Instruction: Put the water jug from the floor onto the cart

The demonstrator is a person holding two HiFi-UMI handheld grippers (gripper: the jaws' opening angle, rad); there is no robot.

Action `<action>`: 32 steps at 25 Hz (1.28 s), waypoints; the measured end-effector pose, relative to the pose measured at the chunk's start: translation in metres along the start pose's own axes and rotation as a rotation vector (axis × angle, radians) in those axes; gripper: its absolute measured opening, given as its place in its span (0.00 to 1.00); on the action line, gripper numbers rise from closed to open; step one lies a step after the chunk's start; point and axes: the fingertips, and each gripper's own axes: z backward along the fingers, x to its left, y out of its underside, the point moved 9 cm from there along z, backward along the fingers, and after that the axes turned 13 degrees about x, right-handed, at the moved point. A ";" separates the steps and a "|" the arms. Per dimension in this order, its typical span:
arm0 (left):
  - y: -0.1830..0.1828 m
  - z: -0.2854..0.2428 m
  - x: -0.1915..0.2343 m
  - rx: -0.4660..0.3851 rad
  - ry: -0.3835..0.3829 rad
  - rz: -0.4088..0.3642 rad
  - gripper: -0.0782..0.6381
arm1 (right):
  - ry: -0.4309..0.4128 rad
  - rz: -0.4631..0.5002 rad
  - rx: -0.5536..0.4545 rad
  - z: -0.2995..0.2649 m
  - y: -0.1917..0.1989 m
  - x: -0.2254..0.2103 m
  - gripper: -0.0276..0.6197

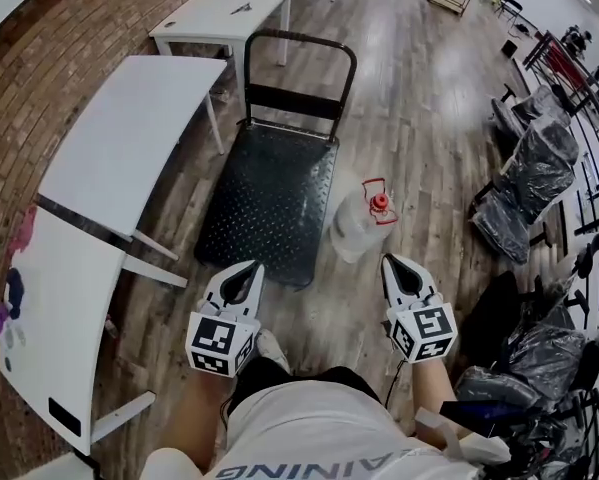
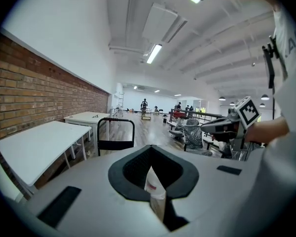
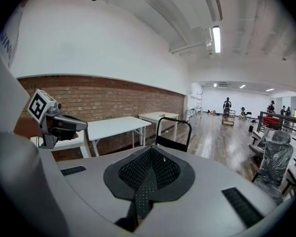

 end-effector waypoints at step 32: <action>-0.115 -0.159 0.046 0.015 -0.114 -0.019 0.11 | -0.112 -0.053 -0.060 -0.166 -0.069 -0.150 0.05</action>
